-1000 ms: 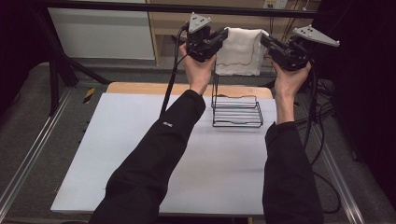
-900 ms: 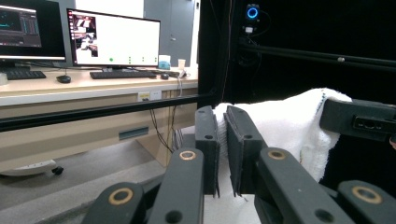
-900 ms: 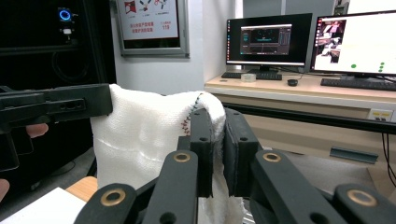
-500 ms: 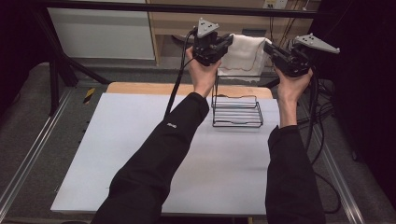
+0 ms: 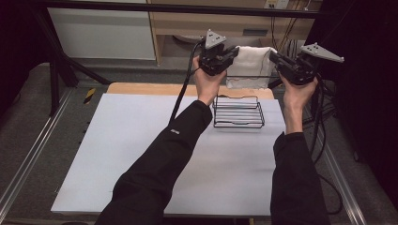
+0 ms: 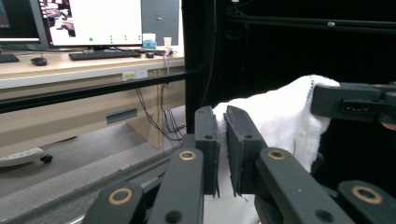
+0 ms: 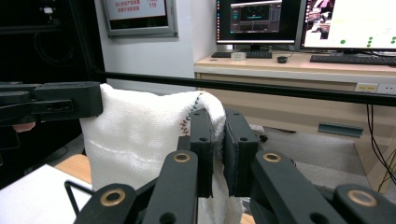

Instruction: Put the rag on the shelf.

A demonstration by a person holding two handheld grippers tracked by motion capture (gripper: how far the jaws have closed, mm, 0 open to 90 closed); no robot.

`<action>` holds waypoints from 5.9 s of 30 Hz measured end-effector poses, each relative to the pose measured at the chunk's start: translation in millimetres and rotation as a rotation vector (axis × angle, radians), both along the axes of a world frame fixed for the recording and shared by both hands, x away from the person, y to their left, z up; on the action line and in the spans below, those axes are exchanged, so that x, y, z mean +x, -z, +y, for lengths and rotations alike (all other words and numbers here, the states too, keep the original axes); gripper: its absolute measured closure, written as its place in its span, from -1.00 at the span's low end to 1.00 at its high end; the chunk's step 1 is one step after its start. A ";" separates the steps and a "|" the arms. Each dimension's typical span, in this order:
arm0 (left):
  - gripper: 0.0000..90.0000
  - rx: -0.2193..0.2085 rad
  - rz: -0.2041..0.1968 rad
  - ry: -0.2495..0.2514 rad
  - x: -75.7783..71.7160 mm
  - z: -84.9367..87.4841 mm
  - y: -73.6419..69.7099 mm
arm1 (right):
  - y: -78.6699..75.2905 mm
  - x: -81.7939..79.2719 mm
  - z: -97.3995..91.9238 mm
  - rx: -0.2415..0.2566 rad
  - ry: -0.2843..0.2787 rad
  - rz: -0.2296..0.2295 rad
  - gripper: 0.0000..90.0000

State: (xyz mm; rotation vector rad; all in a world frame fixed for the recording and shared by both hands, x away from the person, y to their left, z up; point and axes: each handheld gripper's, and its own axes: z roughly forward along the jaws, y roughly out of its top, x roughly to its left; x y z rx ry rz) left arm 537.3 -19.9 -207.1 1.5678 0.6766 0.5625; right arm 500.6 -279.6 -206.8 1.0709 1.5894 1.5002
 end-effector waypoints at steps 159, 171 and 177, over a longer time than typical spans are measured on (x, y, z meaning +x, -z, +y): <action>-0.87 0.301 0.371 0.017 -150.1 239.8 184.4 | 167.6 -104.0 51.5 -0.066 -0.367 0.334 -0.99; -0.85 0.297 0.399 -0.040 -173.3 280.5 216.1 | 214.9 -120.6 42.5 -0.116 -0.405 0.428 -0.99; -0.83 0.292 0.400 -0.036 -179.5 287.6 222.9 | 229.8 -128.9 34.1 -0.116 -0.407 0.456 -0.99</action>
